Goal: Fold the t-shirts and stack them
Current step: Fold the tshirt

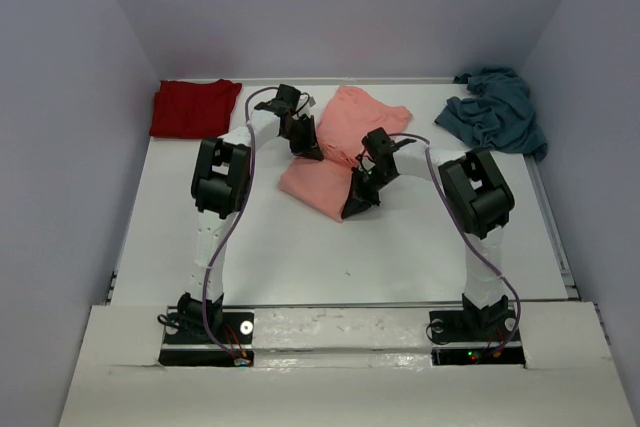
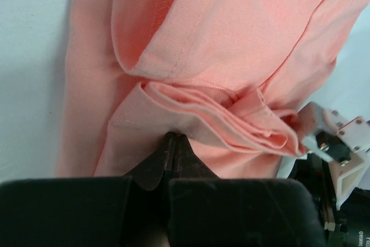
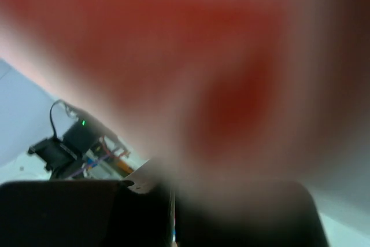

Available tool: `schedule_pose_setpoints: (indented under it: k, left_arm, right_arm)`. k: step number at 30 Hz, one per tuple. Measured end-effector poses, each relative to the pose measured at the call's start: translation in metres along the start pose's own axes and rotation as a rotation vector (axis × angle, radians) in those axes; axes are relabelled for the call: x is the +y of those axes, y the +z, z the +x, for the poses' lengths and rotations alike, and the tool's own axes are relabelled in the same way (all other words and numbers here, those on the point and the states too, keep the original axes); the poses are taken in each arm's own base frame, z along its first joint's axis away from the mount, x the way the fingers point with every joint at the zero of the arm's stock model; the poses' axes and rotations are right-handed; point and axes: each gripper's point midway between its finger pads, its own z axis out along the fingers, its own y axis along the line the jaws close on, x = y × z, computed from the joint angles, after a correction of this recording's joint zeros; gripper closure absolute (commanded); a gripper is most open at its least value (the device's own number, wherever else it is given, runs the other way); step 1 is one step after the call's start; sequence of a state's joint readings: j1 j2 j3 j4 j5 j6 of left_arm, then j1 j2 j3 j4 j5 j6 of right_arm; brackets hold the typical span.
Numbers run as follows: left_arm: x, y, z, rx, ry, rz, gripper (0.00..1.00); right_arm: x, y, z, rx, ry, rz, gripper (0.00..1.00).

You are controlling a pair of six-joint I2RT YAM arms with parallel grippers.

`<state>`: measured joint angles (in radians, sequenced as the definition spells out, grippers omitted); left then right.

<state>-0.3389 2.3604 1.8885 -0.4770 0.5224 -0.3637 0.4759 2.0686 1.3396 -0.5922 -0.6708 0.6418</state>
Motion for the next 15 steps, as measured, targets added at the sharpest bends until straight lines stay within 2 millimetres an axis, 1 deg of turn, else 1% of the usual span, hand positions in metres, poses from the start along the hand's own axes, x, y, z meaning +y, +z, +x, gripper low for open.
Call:
schedule_pose_setpoints:
  k: [3, 6, 8, 10, 11, 14, 15]
  left_arm:
    - [0.001, -0.001, 0.001, -0.005, 0.006, 0.000, 0.97]
    - [0.003, -0.004, 0.005, -0.013, 0.011, -0.010, 0.96]
    - [0.005, -0.006, 0.008, -0.013, 0.011, -0.021, 0.96]
    - [0.007, -0.008, 0.010, -0.012, 0.013, -0.027, 0.96]
    - [0.007, -0.008, 0.011, -0.012, 0.013, -0.029, 0.96]
    - [0.008, -0.009, 0.013, -0.011, 0.013, -0.032, 0.96]
    - [0.009, -0.010, 0.014, -0.011, 0.012, -0.035, 0.96]
  right_arm:
    - [0.000, -0.005, -0.026, -0.062, -0.016, 0.050, 1.00]
    - [-0.001, -0.026, -0.058, -0.158, -0.016, 0.073, 1.00]
    - [-0.005, -0.054, -0.093, -0.267, -0.012, 0.092, 1.00]
    - [-0.009, -0.076, -0.118, -0.351, -0.013, 0.105, 1.00]
    - [-0.011, -0.091, -0.133, -0.399, -0.013, 0.114, 1.00]
    - [-0.011, -0.116, -0.157, -0.479, -0.025, 0.132, 1.00]
    - [-0.009, -0.121, -0.164, -0.499, -0.034, 0.137, 1.00]
